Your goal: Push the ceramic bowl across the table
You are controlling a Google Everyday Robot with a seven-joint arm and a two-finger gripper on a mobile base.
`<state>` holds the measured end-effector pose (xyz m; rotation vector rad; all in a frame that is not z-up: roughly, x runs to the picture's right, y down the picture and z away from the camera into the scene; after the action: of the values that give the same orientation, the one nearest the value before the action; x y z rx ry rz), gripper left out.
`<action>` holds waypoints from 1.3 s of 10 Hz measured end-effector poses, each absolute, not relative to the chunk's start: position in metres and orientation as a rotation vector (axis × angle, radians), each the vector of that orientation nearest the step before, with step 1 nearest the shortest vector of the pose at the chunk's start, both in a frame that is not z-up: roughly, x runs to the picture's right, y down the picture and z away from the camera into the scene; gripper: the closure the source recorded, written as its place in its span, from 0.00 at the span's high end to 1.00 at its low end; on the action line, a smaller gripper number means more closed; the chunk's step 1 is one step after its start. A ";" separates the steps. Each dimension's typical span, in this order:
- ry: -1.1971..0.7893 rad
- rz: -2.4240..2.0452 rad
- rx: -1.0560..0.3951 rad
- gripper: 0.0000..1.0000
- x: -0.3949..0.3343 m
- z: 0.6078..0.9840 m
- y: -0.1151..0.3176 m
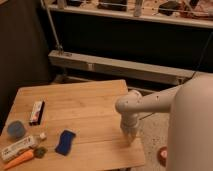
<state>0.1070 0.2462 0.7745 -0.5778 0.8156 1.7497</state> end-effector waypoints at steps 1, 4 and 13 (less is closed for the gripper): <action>0.741 1.763 -0.609 0.11 0.093 0.772 0.230; 0.518 1.756 -0.674 0.41 0.062 0.756 0.180; 0.233 1.585 -0.926 0.80 0.067 0.754 0.134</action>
<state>0.0668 0.1341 0.7541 -0.9256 0.2325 1.5854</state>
